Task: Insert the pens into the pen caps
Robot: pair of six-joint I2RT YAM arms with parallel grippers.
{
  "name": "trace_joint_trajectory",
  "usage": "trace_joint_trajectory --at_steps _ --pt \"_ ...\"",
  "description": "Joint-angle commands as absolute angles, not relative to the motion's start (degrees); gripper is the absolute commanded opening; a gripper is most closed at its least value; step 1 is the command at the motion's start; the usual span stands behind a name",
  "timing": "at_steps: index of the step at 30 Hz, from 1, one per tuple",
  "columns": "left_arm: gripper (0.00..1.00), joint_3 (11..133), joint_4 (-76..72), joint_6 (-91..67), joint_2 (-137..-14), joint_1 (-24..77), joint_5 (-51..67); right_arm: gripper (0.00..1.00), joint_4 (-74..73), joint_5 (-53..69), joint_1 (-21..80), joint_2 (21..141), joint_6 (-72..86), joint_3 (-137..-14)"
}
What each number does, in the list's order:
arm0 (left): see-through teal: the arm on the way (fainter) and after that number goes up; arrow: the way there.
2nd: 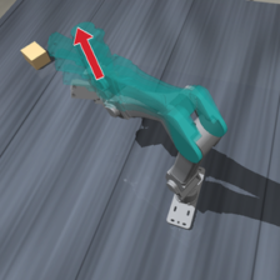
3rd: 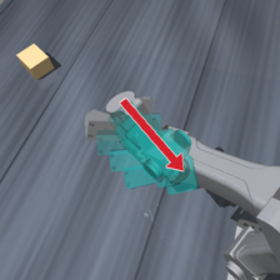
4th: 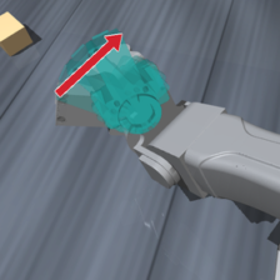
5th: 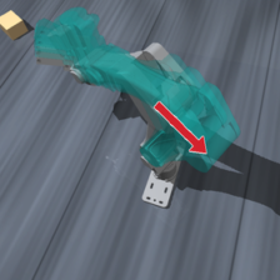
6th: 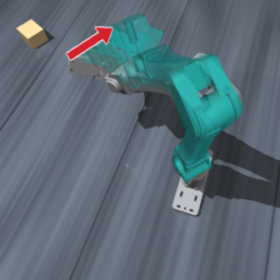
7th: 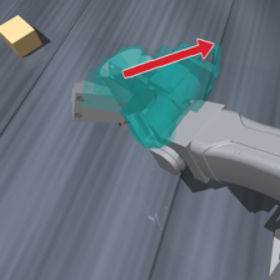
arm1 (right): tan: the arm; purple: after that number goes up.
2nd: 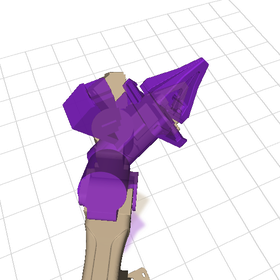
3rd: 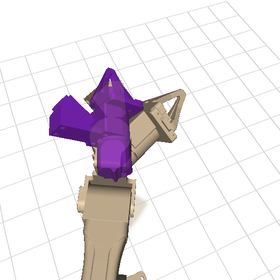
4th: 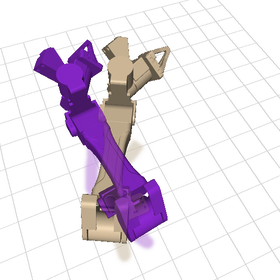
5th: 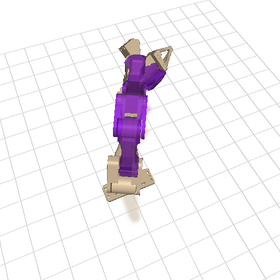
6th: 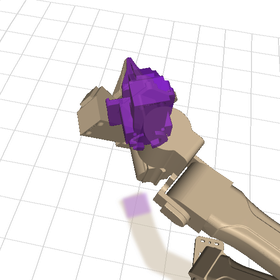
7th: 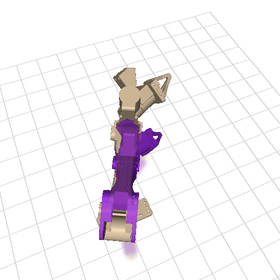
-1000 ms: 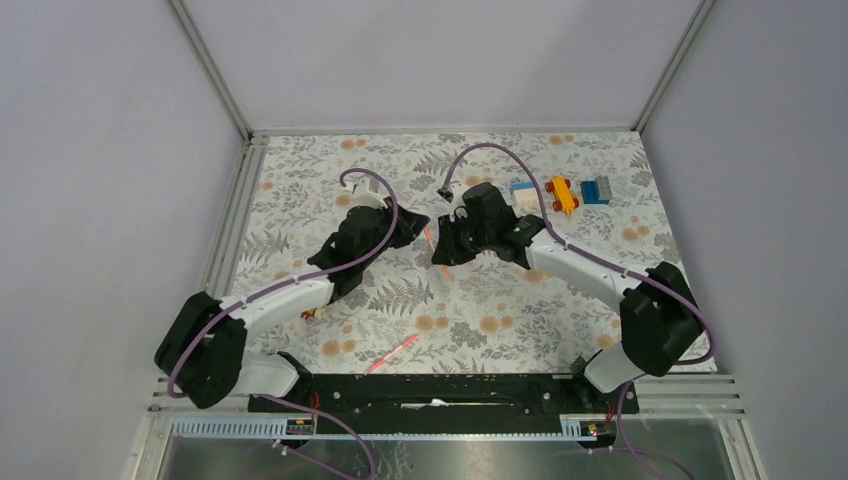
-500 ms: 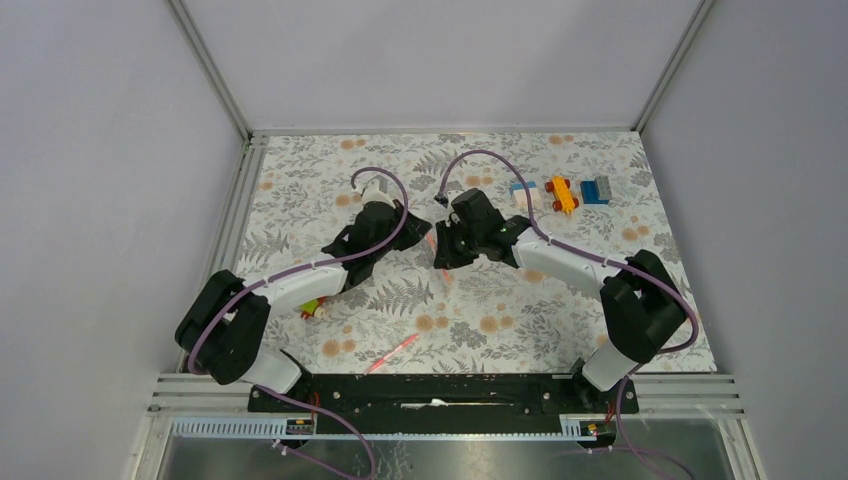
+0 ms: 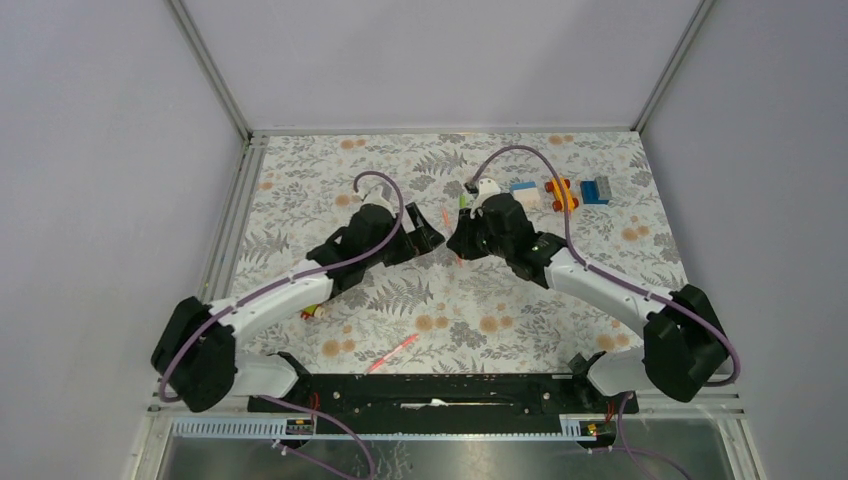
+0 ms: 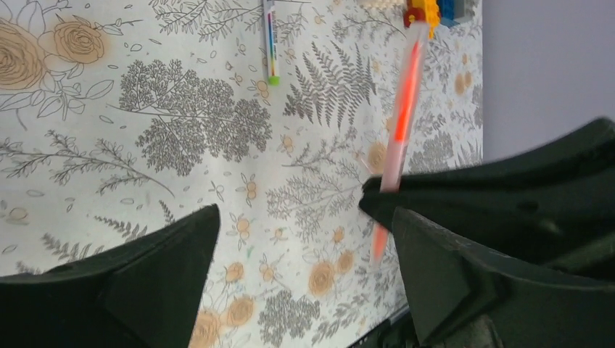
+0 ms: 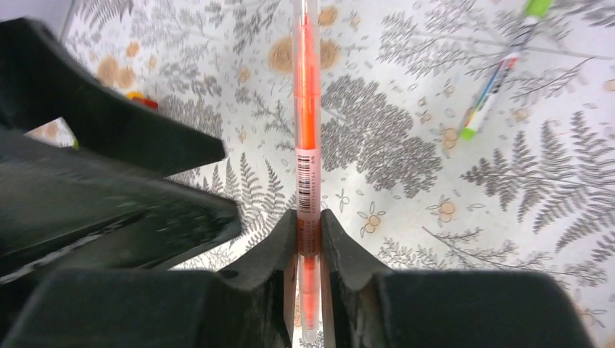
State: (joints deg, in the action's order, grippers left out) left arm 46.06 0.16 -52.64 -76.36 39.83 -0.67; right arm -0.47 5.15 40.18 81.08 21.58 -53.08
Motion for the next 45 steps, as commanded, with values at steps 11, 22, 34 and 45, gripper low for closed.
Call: trace_joint_trajectory --at_steps 11,22,34,45 --pt "0.99 48.4 18.8 -41.2 -53.3 40.5 -8.5 0.00 -7.2 -12.2 39.0 69.9 23.2 -51.1" --pt "0.99 50.6 37.1 -34.1 -36.5 40.5 -22.3 0.00 -11.8 -19.2 35.9 85.0 28.9 -57.2" --pt "0.99 46.6 40.9 -31.8 -27.5 40.5 -28.5 0.00 -11.9 -21.2 33.3 99.1 36.1 -62.8" --pt "0.99 46.4 41.0 -31.1 -27.5 40.5 -28.5 0.10 -11.8 -19.2 31.6 103.6 39.2 -64.0"
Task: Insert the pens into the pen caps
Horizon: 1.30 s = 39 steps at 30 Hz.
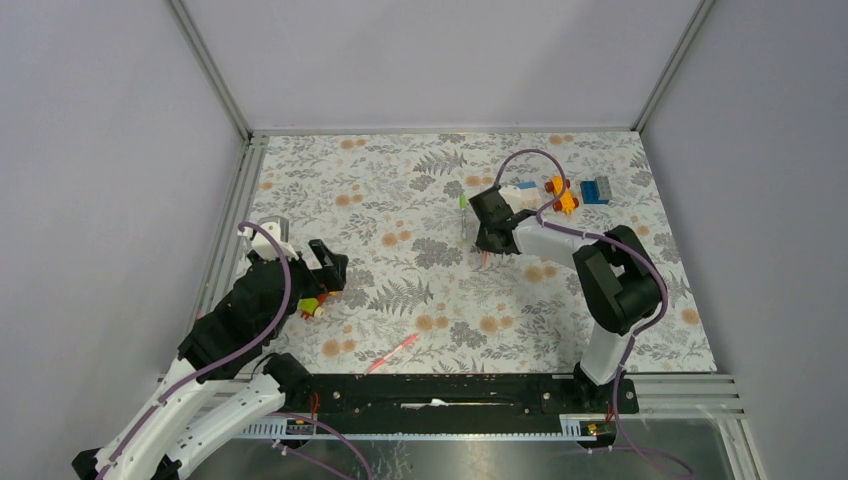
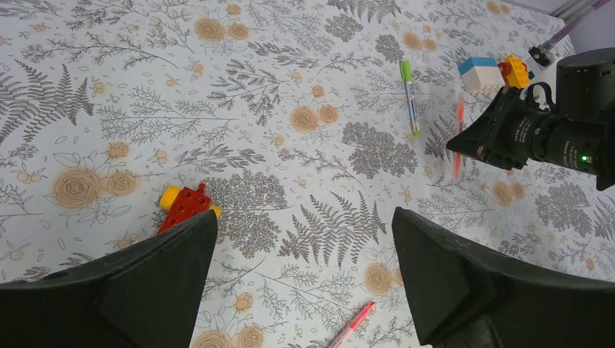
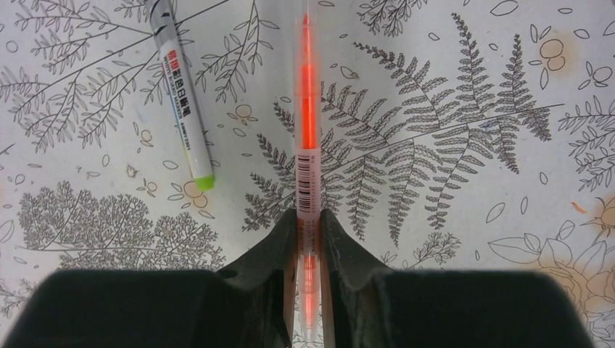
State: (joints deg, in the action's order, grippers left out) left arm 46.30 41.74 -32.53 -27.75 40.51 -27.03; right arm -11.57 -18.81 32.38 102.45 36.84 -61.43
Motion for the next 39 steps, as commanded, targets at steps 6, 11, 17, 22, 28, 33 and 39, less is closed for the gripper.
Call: trace_joint_trajectory --at_steps 6,11,17,22,28,33,39 --pt "0.99 46.3 41.0 -31.1 -27.2 40.4 -28.5 0.22 -11.8 -15.9 30.9 104.8 39.1 -65.0" --pt "0.99 46.3 41.0 -30.9 -27.3 40.4 -28.3 0.34 -11.8 -14.5 30.6 104.2 38.7 -65.4" --pt "0.99 46.3 40.9 -30.6 -27.3 40.3 -28.0 0.49 -11.9 -12.7 30.4 100.9 36.9 -65.7" --pt "0.99 46.3 40.9 -30.3 -27.6 40.3 -27.1 0.54 -11.9 -12.3 30.4 96.5 34.0 -64.0" --pt "0.99 46.0 39.0 -28.5 -27.4 40.3 -22.0 0.66 -11.8 -13.6 30.4 88.9 30.7 -57.7" --pt "0.96 45.6 37.1 -26.9 -29.2 40.3 -16.7 0.74 -11.9 -15.0 30.4 81.2 29.5 -50.6" --pt "0.85 46.1 35.8 -26.4 -37.2 40.4 -8.1 0.80 -13.7 -15.5 30.4 72.1 30.1 -45.2"
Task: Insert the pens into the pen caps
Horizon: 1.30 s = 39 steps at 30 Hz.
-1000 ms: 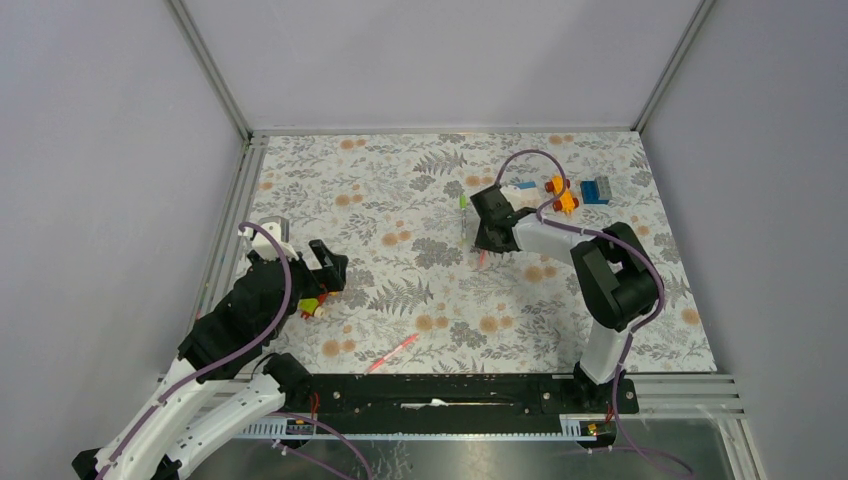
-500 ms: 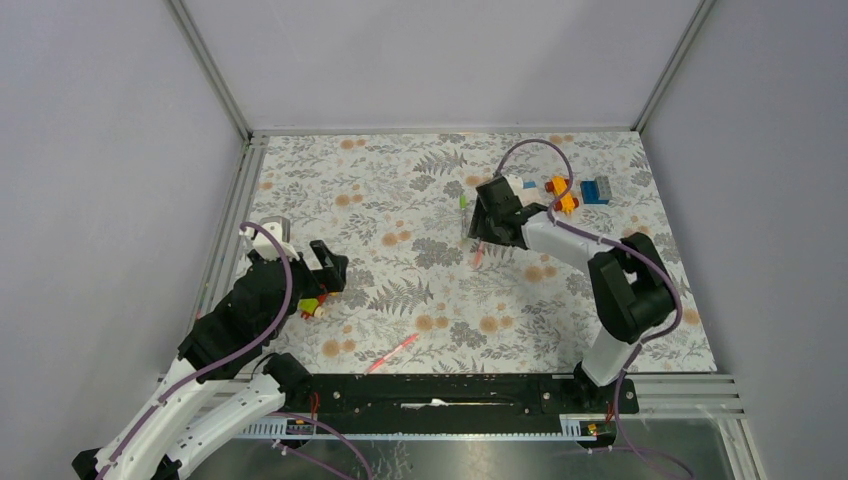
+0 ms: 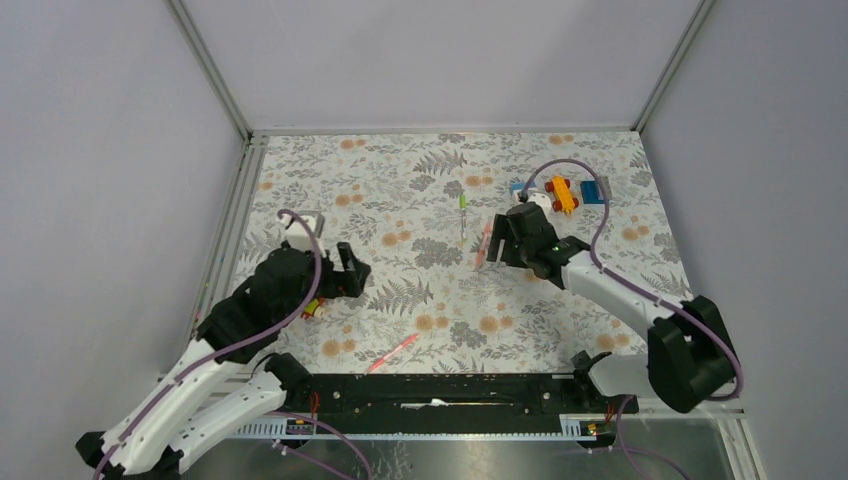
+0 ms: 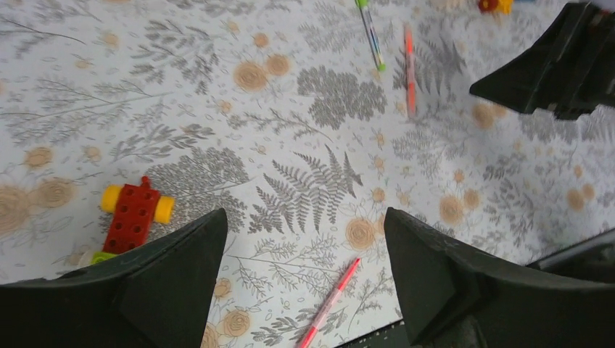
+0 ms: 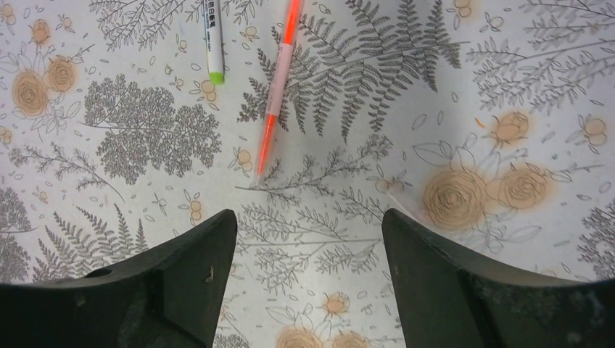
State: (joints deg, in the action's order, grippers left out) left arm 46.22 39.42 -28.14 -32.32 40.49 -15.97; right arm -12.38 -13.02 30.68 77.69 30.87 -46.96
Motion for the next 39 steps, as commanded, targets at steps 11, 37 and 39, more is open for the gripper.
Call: trace_joint_trajectory --at_steps 11,37,39 --pt "0.82 44.4 35.9 -33.2 -48.6 48.8 -5.4 0.82 -16.6 -17.9 30.4 63.1 31.5 -39.5" --pt "0.88 34.8 33.7 -49.1 -69.1 62.8 -11.1 0.80 -11.5 -11.8 30.4 66.2 31.6 -39.1" --pt "0.84 34.4 33.0 -49.0 -70.0 62.8 -10.5 0.80 -11.5 -11.8 30.4 65.8 31.6 -39.0"
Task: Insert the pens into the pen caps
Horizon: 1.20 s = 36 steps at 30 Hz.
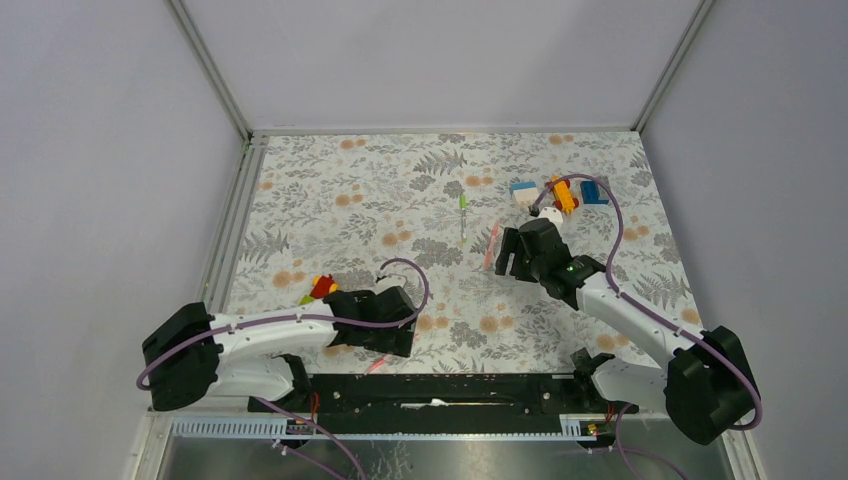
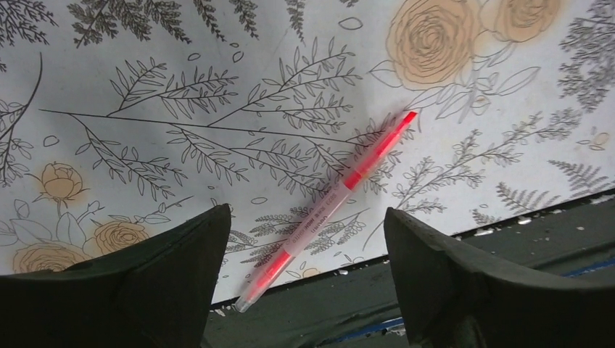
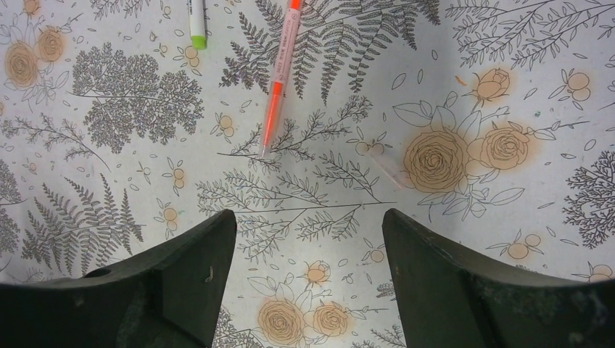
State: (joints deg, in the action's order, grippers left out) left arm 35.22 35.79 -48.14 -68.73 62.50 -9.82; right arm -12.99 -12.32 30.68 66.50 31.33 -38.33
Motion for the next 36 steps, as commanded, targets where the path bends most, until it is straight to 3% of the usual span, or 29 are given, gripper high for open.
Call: trace_joint_trajectory --at_steps 1,10,17,29,36 --pt "0.81 34.1 32.7 -49.0 -70.3 62.8 -10.3 0.80 -11.6 -11.9 30.4 65.7 31.6 -38.9" --pt "0.54 34.0 30.6 -48.9 -71.6 65.0 -10.7 0.80 -11.6 -11.8 30.4 65.3 31.5 -38.8" --pt "0.45 34.8 30.7 -49.6 -75.9 68.1 -12.9 0.79 -11.6 -11.4 30.4 64.8 31.7 -38.8" --pt "0.00 38.8 30.9 -50.9 -83.4 72.2 -17.1 0.79 -11.6 -11.4 30.4 61.6 32.0 -37.0" --pt "0.00 40.9 30.8 -50.7 -81.7 72.1 -18.8 0.78 -11.4 -11.1 30.4 58.9 32.1 -36.2"
